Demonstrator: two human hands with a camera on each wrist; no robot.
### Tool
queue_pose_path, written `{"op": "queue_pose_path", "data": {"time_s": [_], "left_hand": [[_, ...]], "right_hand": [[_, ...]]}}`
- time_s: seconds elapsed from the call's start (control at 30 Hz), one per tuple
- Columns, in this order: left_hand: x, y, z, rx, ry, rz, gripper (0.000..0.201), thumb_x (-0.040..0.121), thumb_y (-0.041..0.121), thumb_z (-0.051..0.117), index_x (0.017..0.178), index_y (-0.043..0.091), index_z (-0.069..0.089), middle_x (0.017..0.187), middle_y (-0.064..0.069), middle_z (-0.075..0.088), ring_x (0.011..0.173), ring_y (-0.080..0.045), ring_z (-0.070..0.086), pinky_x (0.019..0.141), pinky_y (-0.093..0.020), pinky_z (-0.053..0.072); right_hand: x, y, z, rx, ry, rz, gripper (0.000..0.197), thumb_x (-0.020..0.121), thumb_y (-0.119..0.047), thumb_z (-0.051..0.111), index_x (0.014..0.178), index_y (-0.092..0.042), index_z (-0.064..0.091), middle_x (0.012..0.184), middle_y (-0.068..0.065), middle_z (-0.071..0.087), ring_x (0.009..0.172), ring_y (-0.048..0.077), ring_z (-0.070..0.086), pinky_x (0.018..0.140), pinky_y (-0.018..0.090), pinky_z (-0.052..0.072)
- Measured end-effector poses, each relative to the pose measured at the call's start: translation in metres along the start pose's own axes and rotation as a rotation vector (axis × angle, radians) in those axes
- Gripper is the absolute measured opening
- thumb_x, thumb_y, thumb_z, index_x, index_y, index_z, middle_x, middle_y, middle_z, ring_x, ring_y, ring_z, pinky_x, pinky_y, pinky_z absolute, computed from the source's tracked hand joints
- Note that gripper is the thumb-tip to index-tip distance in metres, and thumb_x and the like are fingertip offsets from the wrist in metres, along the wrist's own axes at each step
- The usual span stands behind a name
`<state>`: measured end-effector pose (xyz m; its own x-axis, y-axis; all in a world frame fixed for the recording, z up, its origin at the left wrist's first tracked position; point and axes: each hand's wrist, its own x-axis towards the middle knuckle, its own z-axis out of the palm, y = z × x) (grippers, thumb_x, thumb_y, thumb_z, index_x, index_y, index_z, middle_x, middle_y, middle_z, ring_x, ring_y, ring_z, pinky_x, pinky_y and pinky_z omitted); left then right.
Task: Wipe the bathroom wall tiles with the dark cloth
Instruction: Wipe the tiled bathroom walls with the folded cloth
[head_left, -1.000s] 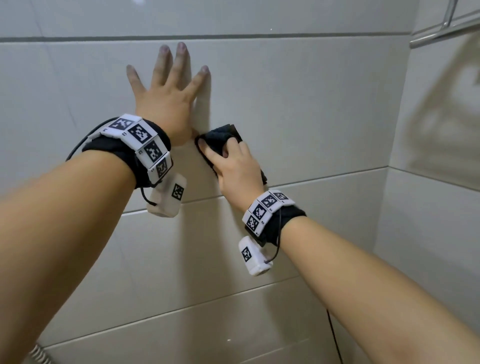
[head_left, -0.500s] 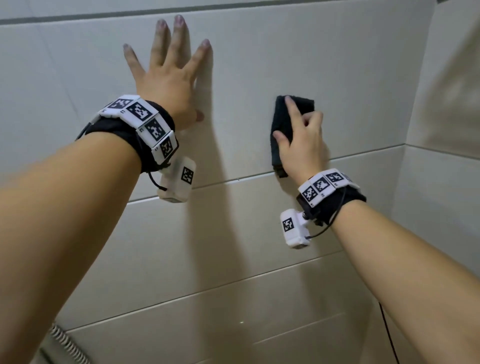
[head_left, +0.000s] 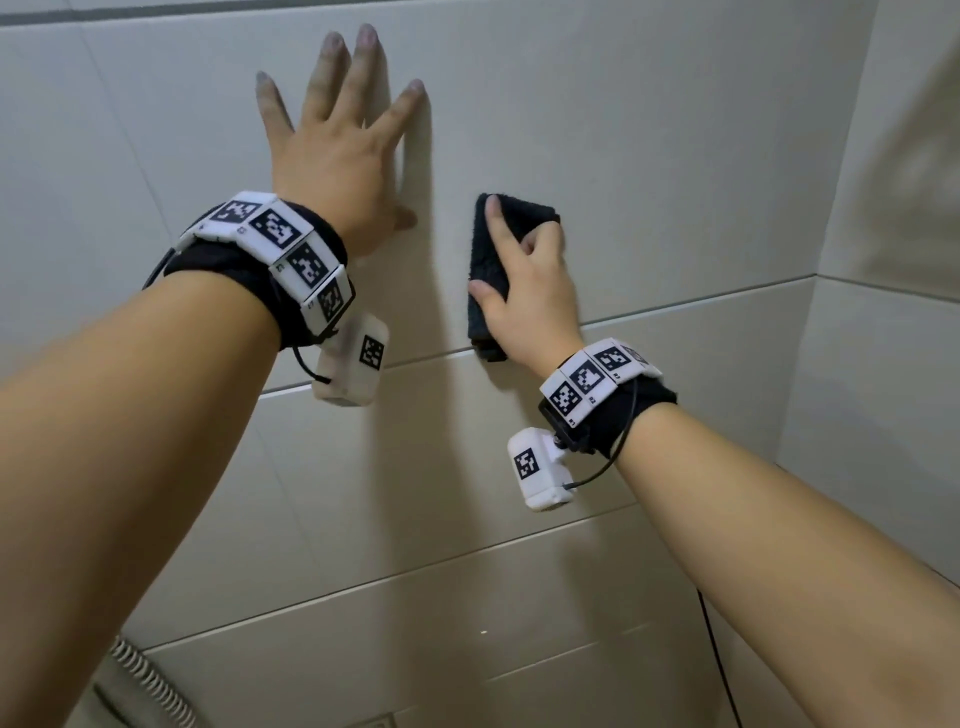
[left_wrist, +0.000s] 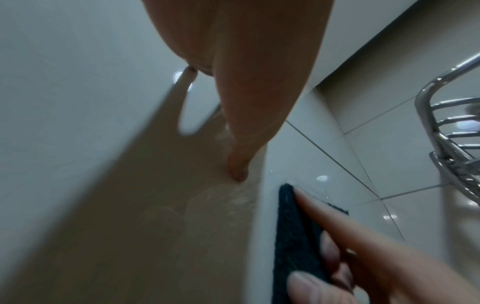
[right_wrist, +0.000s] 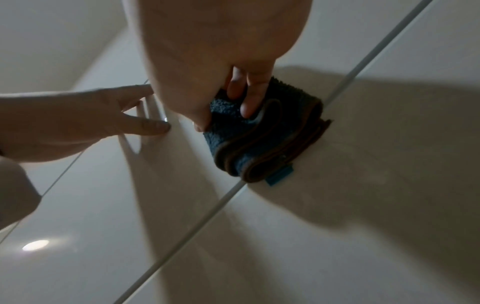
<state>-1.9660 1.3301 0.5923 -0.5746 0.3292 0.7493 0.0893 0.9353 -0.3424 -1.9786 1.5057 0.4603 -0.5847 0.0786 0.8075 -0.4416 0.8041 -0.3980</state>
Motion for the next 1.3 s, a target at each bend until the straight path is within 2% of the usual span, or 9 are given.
{"op": "queue_pose_path", "data": {"time_s": [0.1, 0.23, 0.4, 0.47, 0.67, 0.8, 0.9, 1.13, 1.3], "left_hand": [[-0.020, -0.009, 0.005, -0.026, 0.009, -0.043, 0.096, 0.081, 0.050, 0.075, 0.154, 0.039, 0.015, 0.167, -0.003, -0.010, 0.153, -0.027, -0.008, 0.114, -0.071, 0.005], [-0.042, -0.025, 0.015, -0.060, 0.039, -0.176, 0.099, 0.079, 0.051, 0.075, 0.153, 0.039, 0.011, 0.166, -0.007, -0.013, 0.152, -0.034, -0.010, 0.110, -0.076, 0.005], [-0.048, -0.036, 0.023, -0.050, 0.050, -0.163, 0.101, 0.079, 0.049, 0.074, 0.154, 0.041, 0.007, 0.166, -0.005, -0.012, 0.153, -0.030, -0.010, 0.112, -0.073, 0.006], [-0.048, -0.035, 0.024, -0.063, 0.061, -0.166, 0.102, 0.078, 0.052, 0.073, 0.155, 0.041, 0.007, 0.166, -0.005, -0.011, 0.153, -0.030, -0.009, 0.112, -0.073, 0.004], [-0.049, -0.032, 0.022, -0.094, 0.042, -0.200, 0.104, 0.078, 0.050, 0.075, 0.155, 0.041, 0.006, 0.166, -0.009, 0.001, 0.153, -0.032, -0.003, 0.115, -0.071, 0.001], [-0.049, -0.023, 0.018, -0.110, 0.019, -0.236, 0.103, 0.077, 0.033, 0.075, 0.155, 0.039, 0.008, 0.165, -0.011, 0.005, 0.153, -0.034, -0.001, 0.114, -0.072, 0.001], [-0.050, -0.010, 0.017, -0.136, 0.009, -0.278, 0.098, 0.081, 0.026, 0.070, 0.156, 0.037, 0.008, 0.166, -0.011, -0.001, 0.153, -0.034, -0.006, 0.114, -0.072, 0.002], [-0.057, 0.023, 0.030, -0.129, 0.019, -0.224, 0.098, 0.078, 0.055, 0.072, 0.154, 0.039, 0.012, 0.166, -0.013, -0.010, 0.149, -0.047, -0.010, 0.108, -0.079, 0.005], [-0.042, 0.071, 0.034, -0.085, 0.033, -0.049, 0.103, 0.075, 0.060, 0.074, 0.155, 0.042, 0.011, 0.166, -0.010, -0.010, 0.151, -0.041, -0.009, 0.107, -0.080, 0.005]], "right_hand": [[-0.005, -0.021, 0.011, 0.001, -0.054, -0.074, 0.082, 0.084, -0.033, 0.068, 0.154, -0.028, 0.026, 0.111, 0.009, 0.034, 0.098, 0.026, 0.045, 0.086, 0.041, 0.051], [-0.011, -0.054, 0.029, -0.062, -0.154, -0.174, 0.082, 0.086, -0.030, 0.068, 0.155, -0.030, 0.023, 0.116, 0.010, 0.036, 0.101, 0.024, 0.043, 0.077, 0.035, 0.047], [-0.016, -0.063, 0.041, -0.111, -0.126, -0.174, 0.081, 0.086, -0.032, 0.069, 0.153, -0.040, 0.023, 0.112, 0.004, 0.036, 0.091, 0.015, 0.035, 0.064, 0.032, 0.044], [-0.017, -0.060, 0.039, -0.109, -0.106, -0.159, 0.081, 0.085, -0.034, 0.070, 0.152, -0.041, 0.025, 0.110, 0.002, 0.037, 0.091, 0.015, 0.039, 0.062, 0.033, 0.045], [-0.036, -0.037, 0.037, -0.066, -0.106, -0.093, 0.078, 0.084, -0.031, 0.070, 0.151, -0.035, 0.030, 0.111, 0.004, 0.040, 0.093, 0.021, 0.047, 0.064, 0.035, 0.046], [-0.048, -0.013, 0.033, -0.074, -0.131, -0.072, 0.080, 0.083, -0.033, 0.073, 0.150, -0.038, 0.030, 0.111, 0.003, 0.041, 0.093, 0.020, 0.048, 0.065, 0.037, 0.050], [-0.047, -0.008, 0.028, -0.080, -0.137, -0.057, 0.079, 0.083, -0.033, 0.073, 0.149, -0.039, 0.029, 0.112, 0.002, 0.041, 0.092, 0.021, 0.049, 0.065, 0.038, 0.051], [-0.044, 0.038, 0.004, -0.048, -0.057, 0.034, 0.075, 0.083, -0.029, 0.072, 0.146, -0.038, 0.032, 0.114, 0.001, 0.042, 0.097, 0.024, 0.055, 0.070, 0.041, 0.053], [-0.040, 0.079, -0.017, -0.006, -0.006, 0.111, 0.074, 0.082, -0.029, 0.074, 0.142, -0.039, 0.033, 0.119, 0.000, 0.043, 0.101, 0.026, 0.057, 0.080, 0.040, 0.052]]}}
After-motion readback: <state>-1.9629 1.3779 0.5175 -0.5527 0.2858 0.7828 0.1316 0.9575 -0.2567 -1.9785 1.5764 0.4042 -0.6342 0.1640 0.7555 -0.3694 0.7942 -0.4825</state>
